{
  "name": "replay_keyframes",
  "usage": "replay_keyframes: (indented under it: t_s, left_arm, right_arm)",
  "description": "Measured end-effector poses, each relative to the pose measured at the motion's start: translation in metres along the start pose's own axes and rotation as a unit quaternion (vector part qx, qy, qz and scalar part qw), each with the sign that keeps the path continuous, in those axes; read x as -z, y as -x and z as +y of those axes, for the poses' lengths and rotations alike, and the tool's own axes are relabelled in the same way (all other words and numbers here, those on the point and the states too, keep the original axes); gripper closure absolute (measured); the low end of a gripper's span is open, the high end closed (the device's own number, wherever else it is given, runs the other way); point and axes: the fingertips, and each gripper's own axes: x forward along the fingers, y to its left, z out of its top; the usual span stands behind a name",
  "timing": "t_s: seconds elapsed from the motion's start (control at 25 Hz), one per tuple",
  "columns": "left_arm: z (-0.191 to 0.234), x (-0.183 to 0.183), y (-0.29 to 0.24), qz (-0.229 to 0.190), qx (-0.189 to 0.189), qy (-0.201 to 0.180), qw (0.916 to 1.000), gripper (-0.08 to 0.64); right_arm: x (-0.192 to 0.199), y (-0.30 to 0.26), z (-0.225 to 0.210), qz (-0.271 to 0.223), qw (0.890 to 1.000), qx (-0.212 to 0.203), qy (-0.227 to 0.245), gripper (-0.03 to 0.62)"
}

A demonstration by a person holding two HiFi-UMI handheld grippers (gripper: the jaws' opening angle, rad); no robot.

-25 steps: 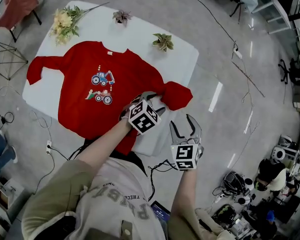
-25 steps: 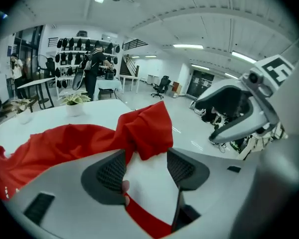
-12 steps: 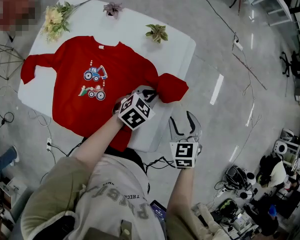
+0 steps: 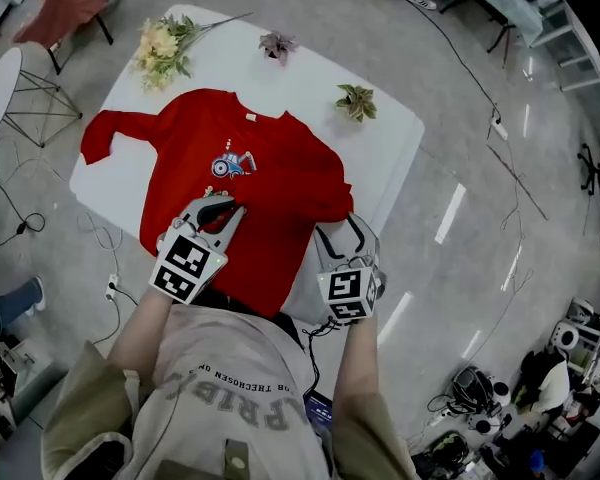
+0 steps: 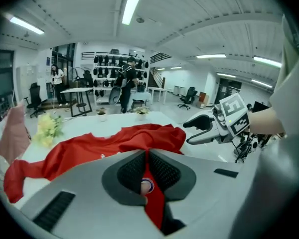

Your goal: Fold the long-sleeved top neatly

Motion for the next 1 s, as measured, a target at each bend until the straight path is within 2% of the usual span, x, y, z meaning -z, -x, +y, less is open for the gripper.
replay_keyframes:
  t_s: [0.16, 0.36, 0.48, 0.76, 0.8, 0.92, 1.0]
  left_arm:
    - [0.047, 0.034, 0.043, 0.032, -0.037, 0.025, 0.9985, 0.531]
    - [0.091, 0.082, 0.087, 0.080, -0.070, 0.066, 0.9922, 0.531]
    - [0.103, 0.119, 0.094, 0.120, -0.069, 0.082, 0.9870, 0.531]
    - [0.104, 0.180, 0.078, 0.208, -0.061, 0.069, 0.9738, 0.528]
    - [0.104, 0.185, 0.078, 0.216, -0.061, 0.071, 0.9720, 0.516]
    - [0.110, 0.197, 0.090, 0.241, -0.066, 0.069, 0.9657, 0.373]
    - [0.119, 0.196, 0.103, 0.247, -0.081, 0.058, 0.9638, 0.319]
  right_arm:
    - [-0.017, -0.031, 0.039, 0.022, 0.996, -0.042, 0.069, 0.337]
    - [-0.021, -0.042, 0.076, 0.059, 0.990, -0.066, 0.110, 0.337]
    - [-0.017, -0.048, 0.085, 0.076, 0.989, -0.065, 0.106, 0.337]
    - [0.008, -0.073, 0.086, 0.139, 0.984, -0.076, 0.076, 0.337]
    - [0.010, -0.075, 0.086, 0.145, 0.984, -0.080, 0.071, 0.337]
    - [0.012, -0.077, 0.084, 0.152, 0.983, -0.096, 0.044, 0.337]
    - [0.008, -0.073, 0.083, 0.148, 0.983, -0.106, 0.022, 0.337]
